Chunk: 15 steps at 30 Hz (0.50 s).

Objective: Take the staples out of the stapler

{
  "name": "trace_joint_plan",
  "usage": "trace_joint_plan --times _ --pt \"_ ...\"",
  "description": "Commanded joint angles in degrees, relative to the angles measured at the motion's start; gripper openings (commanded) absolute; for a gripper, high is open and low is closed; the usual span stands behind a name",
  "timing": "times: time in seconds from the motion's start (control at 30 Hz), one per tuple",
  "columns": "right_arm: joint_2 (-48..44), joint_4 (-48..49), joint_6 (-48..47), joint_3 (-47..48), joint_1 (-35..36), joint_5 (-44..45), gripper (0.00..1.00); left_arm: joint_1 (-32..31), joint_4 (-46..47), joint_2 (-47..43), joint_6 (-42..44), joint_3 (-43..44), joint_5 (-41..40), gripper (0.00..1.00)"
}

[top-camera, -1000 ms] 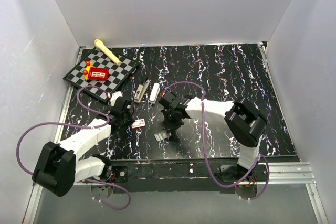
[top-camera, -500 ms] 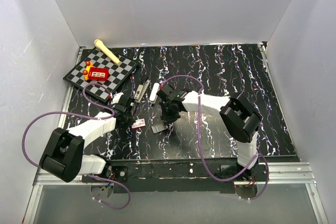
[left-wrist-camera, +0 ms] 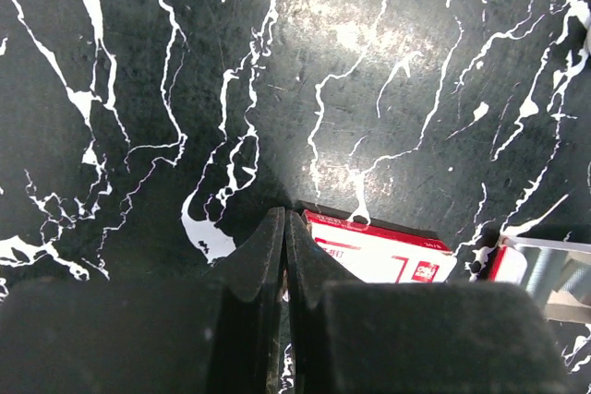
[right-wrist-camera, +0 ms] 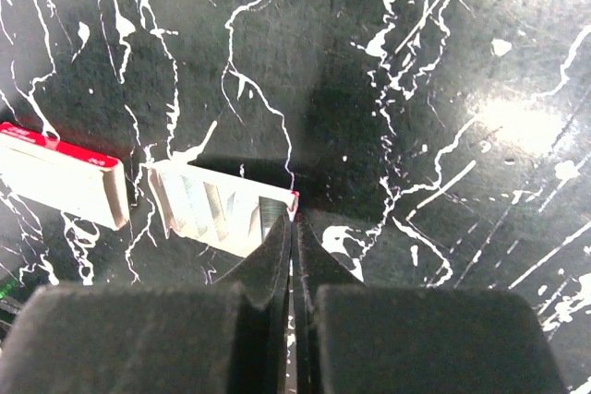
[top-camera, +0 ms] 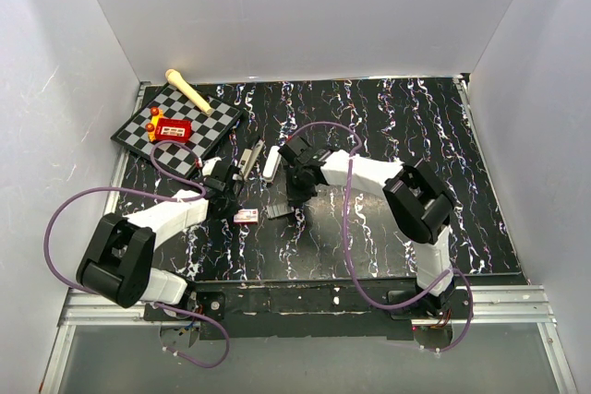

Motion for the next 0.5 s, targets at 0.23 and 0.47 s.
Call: trace_joint_plan --times 0.23,0.47 --pt "2.7 2.0 2.5 2.5 0.1 -3.8 0.01 0.3 2.0 1.5 0.3 -0.6 3.6 0.00" --pt "3.3 2.8 3.7 1.9 0.2 -5.1 0.01 0.3 2.5 1.6 0.1 -0.8 4.1 0.00"
